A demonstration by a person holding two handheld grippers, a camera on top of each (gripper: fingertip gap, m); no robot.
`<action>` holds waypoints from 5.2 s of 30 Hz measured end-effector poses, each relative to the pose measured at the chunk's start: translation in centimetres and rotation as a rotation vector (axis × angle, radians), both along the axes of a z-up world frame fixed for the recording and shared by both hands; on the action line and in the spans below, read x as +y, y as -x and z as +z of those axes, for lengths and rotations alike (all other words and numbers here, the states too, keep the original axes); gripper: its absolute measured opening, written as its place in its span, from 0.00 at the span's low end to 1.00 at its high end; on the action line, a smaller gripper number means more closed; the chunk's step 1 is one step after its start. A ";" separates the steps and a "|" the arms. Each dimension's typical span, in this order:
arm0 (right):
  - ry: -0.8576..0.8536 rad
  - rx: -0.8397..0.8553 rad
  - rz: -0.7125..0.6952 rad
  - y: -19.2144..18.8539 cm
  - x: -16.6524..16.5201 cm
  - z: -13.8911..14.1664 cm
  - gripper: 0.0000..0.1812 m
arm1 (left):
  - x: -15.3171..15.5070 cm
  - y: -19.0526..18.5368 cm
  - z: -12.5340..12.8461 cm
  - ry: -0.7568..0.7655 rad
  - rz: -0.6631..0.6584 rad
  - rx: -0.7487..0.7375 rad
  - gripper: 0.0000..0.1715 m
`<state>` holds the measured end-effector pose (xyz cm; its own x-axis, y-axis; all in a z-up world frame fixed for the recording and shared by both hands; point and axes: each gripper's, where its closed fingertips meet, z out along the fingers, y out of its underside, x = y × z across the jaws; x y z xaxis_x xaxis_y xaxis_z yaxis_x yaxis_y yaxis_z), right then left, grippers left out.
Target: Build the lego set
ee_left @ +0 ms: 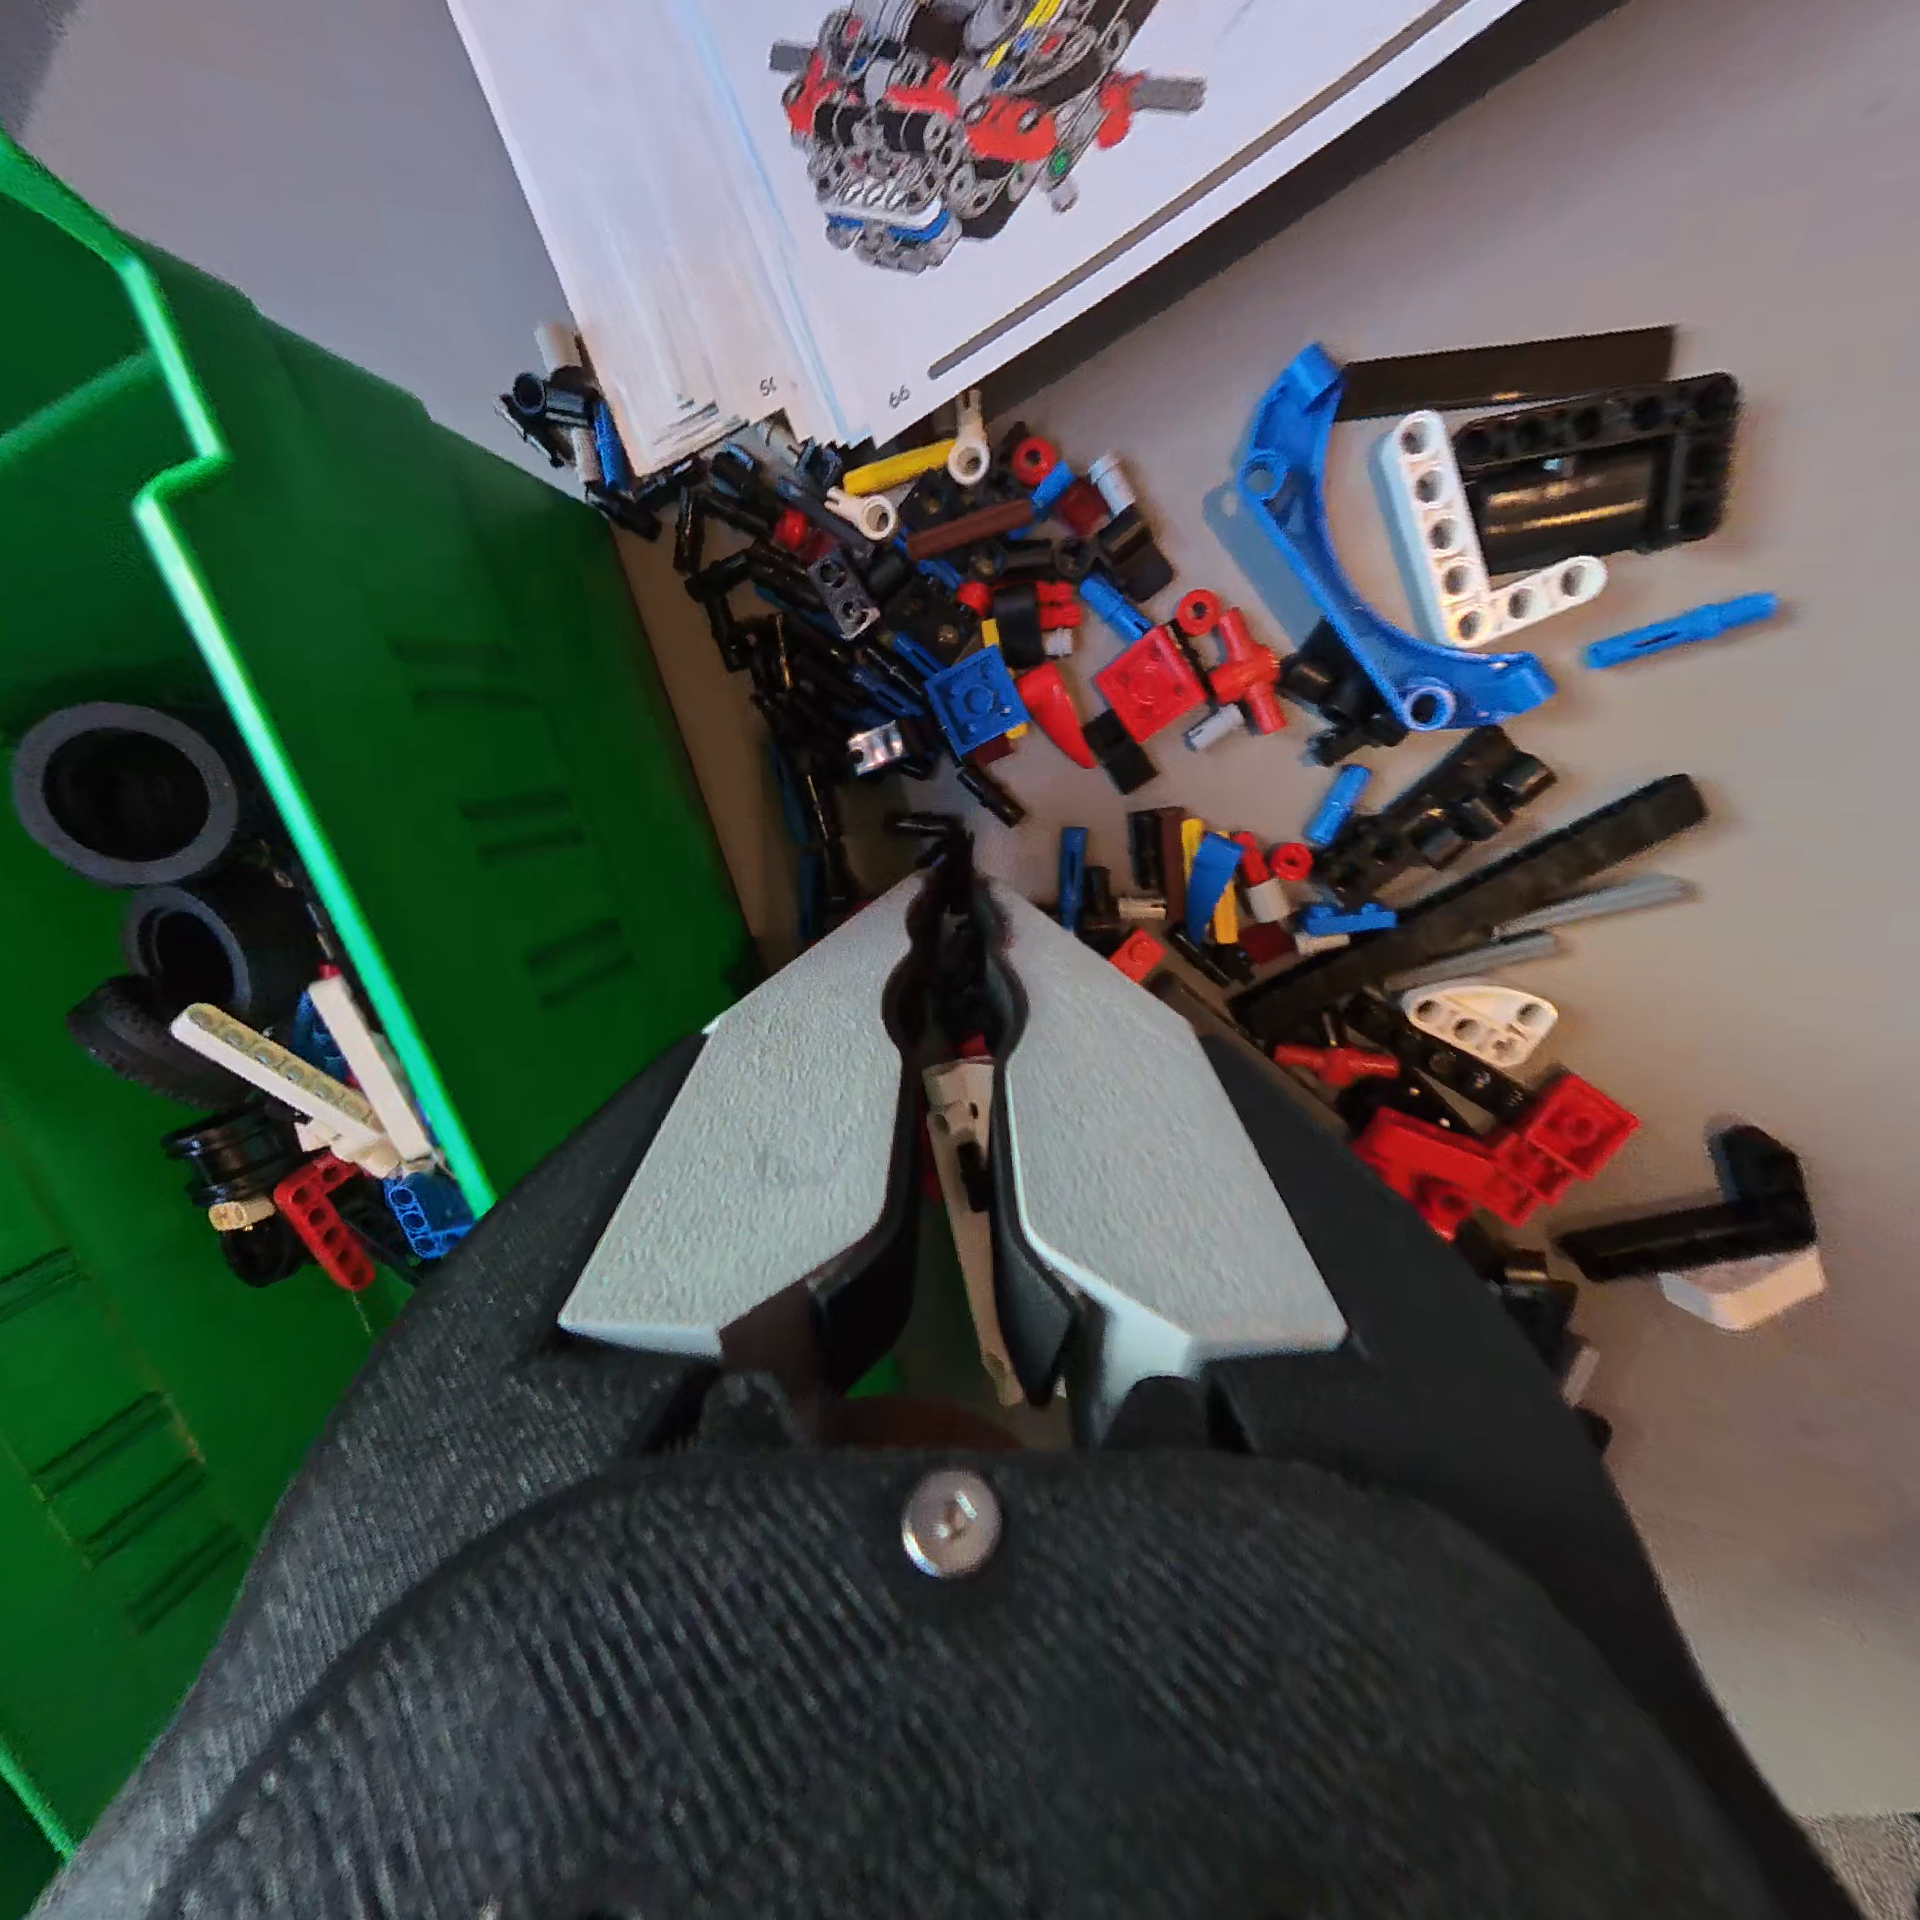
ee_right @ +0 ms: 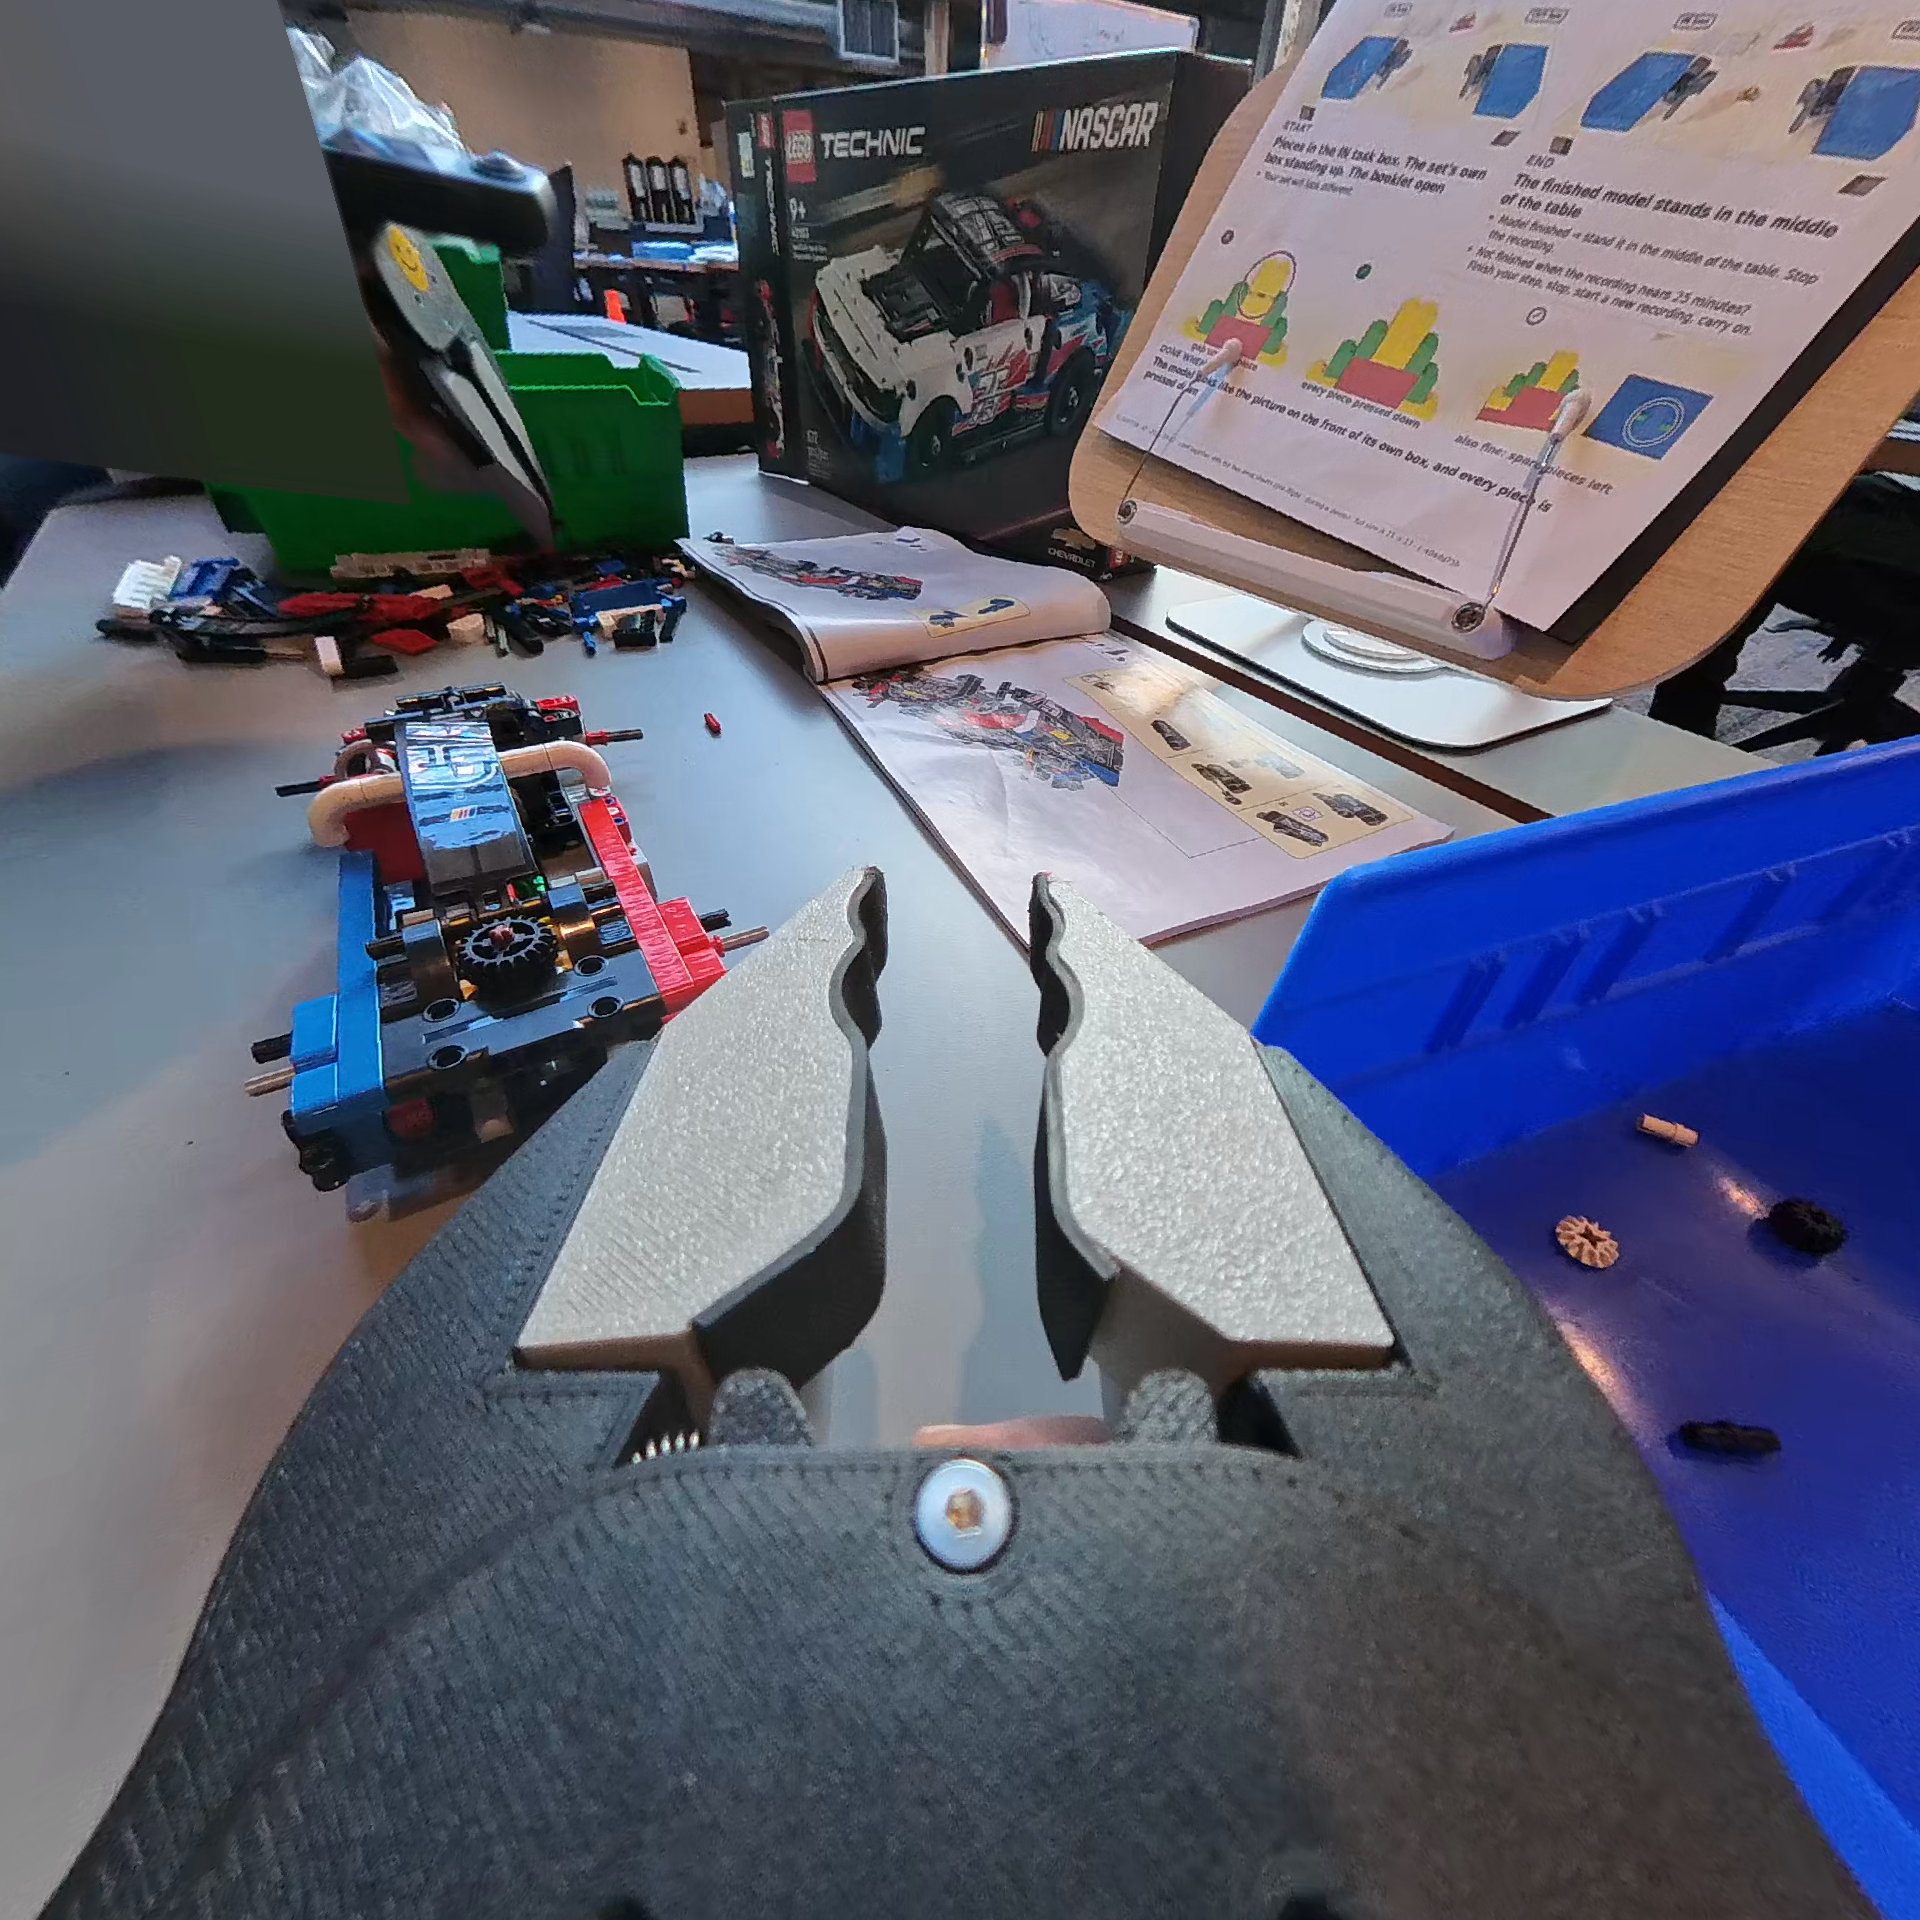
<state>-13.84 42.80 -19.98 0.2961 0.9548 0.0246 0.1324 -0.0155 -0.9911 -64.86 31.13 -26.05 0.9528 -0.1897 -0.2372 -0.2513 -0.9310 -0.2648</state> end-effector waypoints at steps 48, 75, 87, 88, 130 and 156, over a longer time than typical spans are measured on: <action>0.034 0.007 0.002 -0.3 -0.1 0.0 0.10 | 1.5 -0.1 -0.7 -0.130 0.343 -0.057 0.06; 0.065 0.015 -0.002 -0.4 0.1 0.0 0.08 | 2.9 -11.8 2.1 -0.106 -0.002 -0.268 0.01; 0.084 0.028 -0.011 -0.7 0.2 0.1 0.07 | 4.4 -19.7 -2.4 0.057 -0.233 -0.328 0.02; 0.086 0.027 -0.010 -0.7 0.3 0.1 0.07 | 4.4 -19.8 -2.4 0.057 -0.229 -0.345 0.05; 0.019 0.003 -0.027 0.8 1.9 0.0 0.12 | -1.0 -27.5 7.4 -1.110 -0.347 -0.546 0.08; -0.096 -0.102 -0.114 1.8 2.5 -0.9 0.12 | -1.5 -8.1 7.7 -0.529 -0.137 -0.166 0.19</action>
<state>-15.65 45.30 -20.85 0.3937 0.9070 0.1494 0.2351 0.0577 -0.9703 -56.79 29.61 -18.34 0.9603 -0.2105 -0.1830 -0.2759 -0.6223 -0.7325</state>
